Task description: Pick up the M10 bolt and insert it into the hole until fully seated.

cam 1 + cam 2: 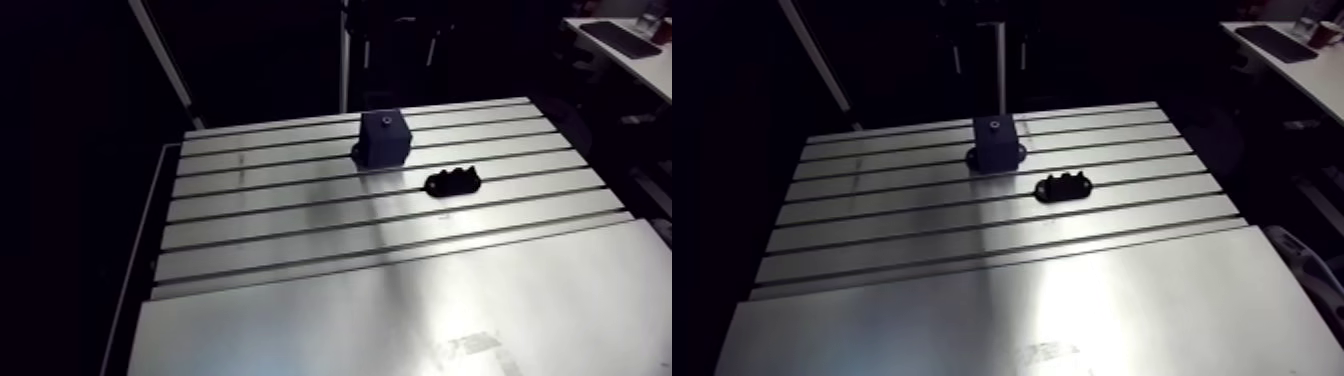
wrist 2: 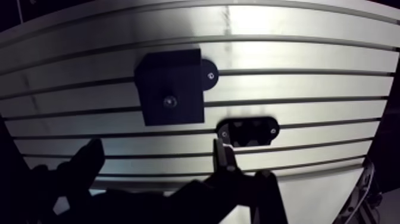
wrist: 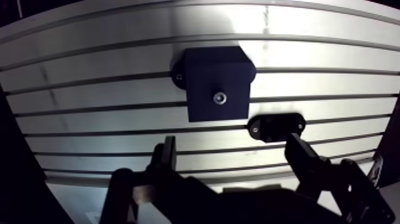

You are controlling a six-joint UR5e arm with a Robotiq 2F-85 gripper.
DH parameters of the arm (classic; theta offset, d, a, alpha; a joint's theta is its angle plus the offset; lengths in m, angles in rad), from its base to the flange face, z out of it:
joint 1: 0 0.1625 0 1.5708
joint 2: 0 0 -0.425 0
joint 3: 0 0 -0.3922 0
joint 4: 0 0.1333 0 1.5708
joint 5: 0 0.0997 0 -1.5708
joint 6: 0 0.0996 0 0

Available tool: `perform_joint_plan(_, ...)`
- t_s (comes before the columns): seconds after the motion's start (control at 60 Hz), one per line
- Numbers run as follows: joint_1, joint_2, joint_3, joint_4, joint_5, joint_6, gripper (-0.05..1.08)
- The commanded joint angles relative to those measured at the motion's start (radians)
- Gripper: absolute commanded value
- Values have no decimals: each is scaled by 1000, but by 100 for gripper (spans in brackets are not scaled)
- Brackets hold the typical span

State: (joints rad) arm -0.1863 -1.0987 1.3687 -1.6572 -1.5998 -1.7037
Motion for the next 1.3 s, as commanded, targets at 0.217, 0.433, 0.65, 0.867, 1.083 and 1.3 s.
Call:
perform_joint_plan(0.217,11,-207,50,55,-15,0,0)
perform_joint_plan(0.433,19,-275,68,56,-9,2,0)
perform_joint_plan(0.65,39,-300,23,146,-6,0,0)
perform_joint_plan(0.867,71,-306,17,188,-4,-1,1)
perform_joint_plan(1.083,83,-307,7,188,-4,-1,1)
perform_joint_plan(1.3,83,-307,-8,188,-4,-11,1)
